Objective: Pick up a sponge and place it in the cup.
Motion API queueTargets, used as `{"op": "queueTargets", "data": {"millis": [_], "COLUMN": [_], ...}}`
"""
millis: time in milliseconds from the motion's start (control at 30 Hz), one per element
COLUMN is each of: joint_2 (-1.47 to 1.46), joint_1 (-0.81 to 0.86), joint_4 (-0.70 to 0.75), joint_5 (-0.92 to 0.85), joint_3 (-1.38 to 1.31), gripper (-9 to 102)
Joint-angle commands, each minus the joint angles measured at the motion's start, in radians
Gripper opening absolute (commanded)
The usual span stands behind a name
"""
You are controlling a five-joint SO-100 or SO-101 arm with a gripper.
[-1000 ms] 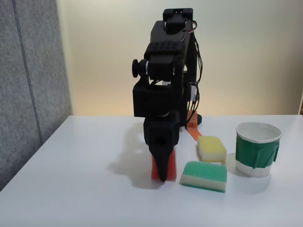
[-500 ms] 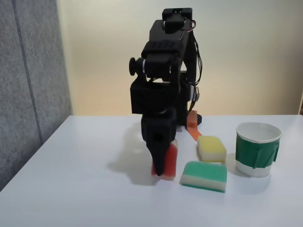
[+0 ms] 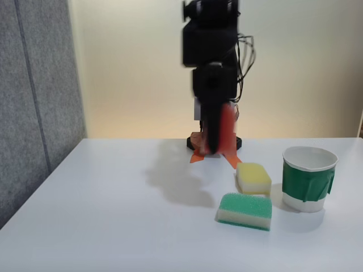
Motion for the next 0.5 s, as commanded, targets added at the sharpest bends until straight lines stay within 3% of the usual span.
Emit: {"op": "queueTargets", "data": {"millis": [0, 467], "joint_2": [0.192, 0.183], "joint_1": [-0.064, -0.433], "joint_4": [-0.029, 0.005], "joint_5": [0.075, 0.267], "joint_3": [0.074, 0.028], "gripper": [0, 0]}}
